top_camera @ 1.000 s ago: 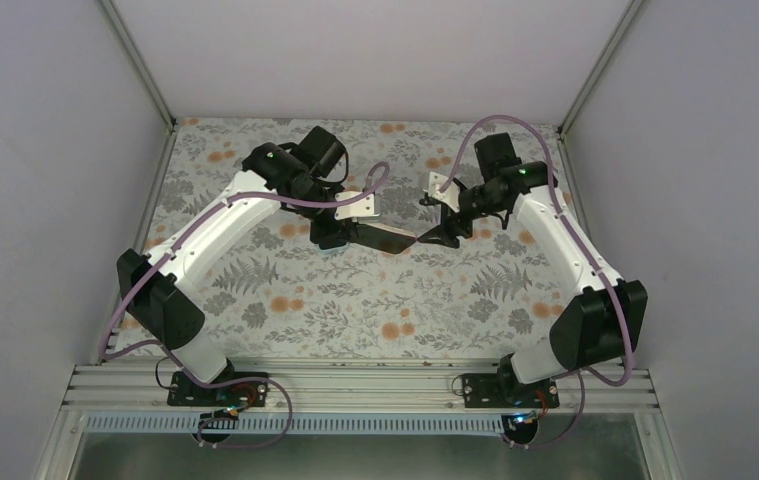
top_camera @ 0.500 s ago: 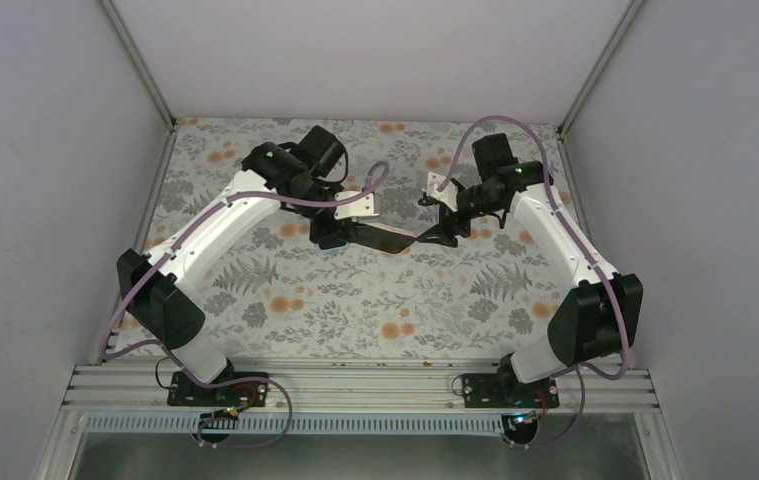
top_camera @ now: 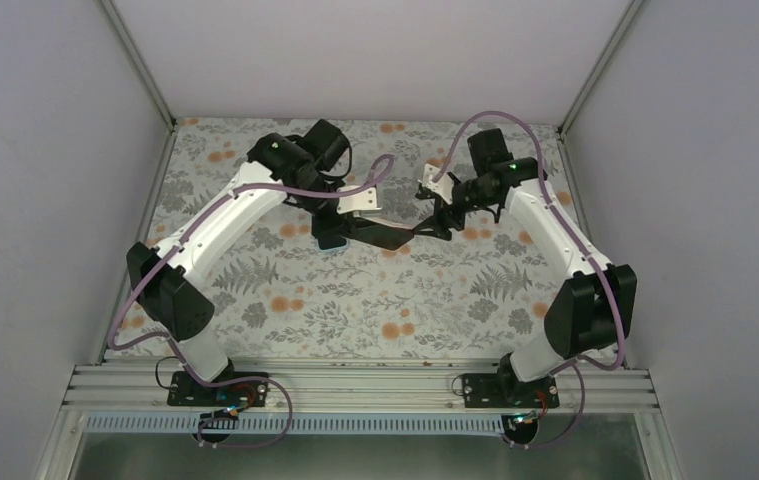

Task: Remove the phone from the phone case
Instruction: Remove the phone case from the phone.

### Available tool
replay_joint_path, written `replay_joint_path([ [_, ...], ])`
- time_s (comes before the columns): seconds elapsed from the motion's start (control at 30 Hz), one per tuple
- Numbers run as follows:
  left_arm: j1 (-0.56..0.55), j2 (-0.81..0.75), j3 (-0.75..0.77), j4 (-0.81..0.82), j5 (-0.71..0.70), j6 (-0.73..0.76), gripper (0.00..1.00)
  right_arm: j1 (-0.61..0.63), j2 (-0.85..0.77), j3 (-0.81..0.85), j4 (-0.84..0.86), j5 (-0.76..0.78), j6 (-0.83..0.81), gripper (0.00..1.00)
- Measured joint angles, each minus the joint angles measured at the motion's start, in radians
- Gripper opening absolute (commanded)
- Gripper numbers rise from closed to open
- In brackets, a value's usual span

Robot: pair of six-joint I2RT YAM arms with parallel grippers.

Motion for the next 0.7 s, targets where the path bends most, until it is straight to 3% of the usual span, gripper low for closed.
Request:
replay_joint_path([
  [0.2,-0.003,0.036,0.06,-0.019,0.019,0.002,0.02,0.033,0.003,0.006,0.095,0.015,0.078,0.88],
  [0.4,0.005,0.046,0.096,-0.038,0.006,-0.002,0.02,0.036,0.037,0.055,0.085,-0.007,0.077,0.89],
  [0.7,0.005,0.047,0.168,-0.079,0.014,0.001,0.02,0.064,0.192,0.23,-0.158,-0.269,-0.206,0.85],
])
